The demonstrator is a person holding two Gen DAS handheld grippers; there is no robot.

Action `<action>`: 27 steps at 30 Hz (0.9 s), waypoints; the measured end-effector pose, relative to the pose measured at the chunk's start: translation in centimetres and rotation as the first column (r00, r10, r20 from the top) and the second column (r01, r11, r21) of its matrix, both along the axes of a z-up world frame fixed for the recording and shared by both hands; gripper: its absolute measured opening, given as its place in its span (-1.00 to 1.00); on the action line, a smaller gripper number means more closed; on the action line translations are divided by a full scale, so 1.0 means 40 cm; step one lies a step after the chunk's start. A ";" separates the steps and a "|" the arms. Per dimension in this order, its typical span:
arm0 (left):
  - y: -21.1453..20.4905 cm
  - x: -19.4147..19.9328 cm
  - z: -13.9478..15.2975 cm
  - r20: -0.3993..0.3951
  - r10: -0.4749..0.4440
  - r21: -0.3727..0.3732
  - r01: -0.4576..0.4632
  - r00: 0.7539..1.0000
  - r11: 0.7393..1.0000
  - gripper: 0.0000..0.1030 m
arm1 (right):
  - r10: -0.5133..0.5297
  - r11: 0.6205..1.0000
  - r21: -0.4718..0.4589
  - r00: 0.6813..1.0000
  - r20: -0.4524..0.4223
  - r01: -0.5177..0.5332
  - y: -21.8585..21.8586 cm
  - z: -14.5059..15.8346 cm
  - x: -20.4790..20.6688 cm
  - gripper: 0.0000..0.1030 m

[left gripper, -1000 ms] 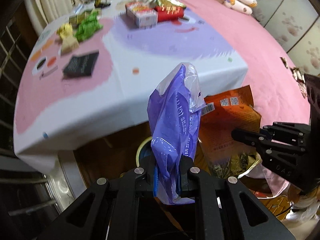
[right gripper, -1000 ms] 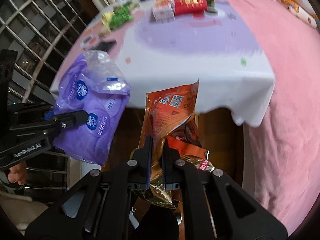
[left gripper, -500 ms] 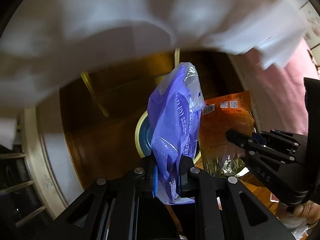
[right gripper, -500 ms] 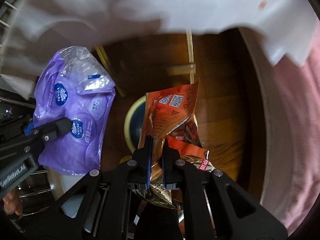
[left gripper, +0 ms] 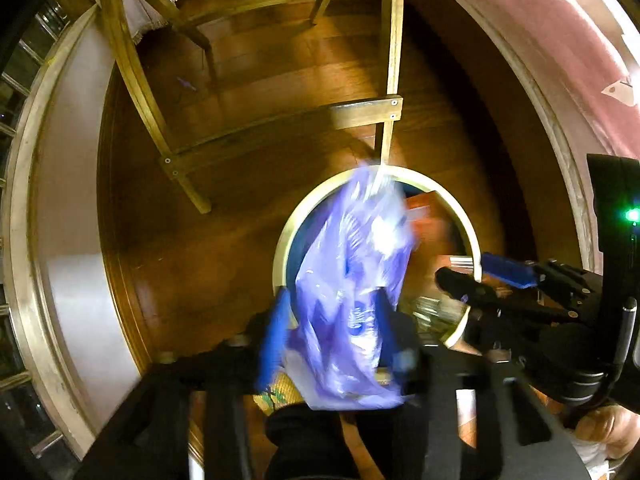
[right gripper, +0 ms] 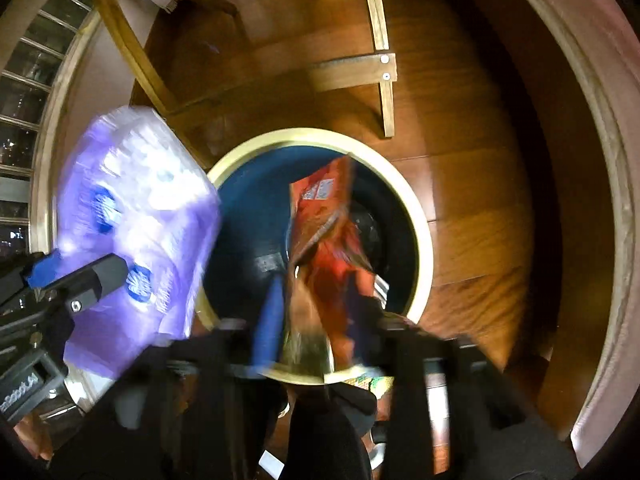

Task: Collect trash
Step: 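Open both tools to drop the bag and wrapper into the bin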

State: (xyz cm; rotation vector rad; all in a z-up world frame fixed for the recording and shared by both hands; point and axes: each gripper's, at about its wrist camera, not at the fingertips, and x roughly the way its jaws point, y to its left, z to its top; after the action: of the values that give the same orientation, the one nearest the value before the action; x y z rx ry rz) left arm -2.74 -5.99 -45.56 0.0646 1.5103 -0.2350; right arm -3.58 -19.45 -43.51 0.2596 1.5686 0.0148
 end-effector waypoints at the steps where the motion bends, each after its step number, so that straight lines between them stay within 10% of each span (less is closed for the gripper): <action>1: 0.004 0.000 -0.005 -0.001 0.001 -0.002 -0.001 1.000 1.000 0.34 | -0.002 1.000 0.003 1.000 0.005 0.002 0.001 -0.003 -0.003 0.22; 13: 0.072 0.060 0.134 0.081 0.012 -0.016 -0.011 0.997 1.000 0.59 | -0.034 0.999 -0.033 0.998 0.048 0.035 0.001 0.122 0.020 0.22; 27: 0.163 0.035 0.671 0.238 -0.002 -0.064 0.018 0.971 0.998 0.59 | -0.057 0.997 -0.040 0.990 0.127 0.063 0.051 0.573 0.011 0.22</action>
State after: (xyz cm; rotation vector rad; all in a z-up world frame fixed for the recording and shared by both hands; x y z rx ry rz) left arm -1.34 0.51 -18.72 0.0459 1.2628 -0.2747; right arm -3.15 -17.40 -20.58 0.2659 1.4336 -0.0493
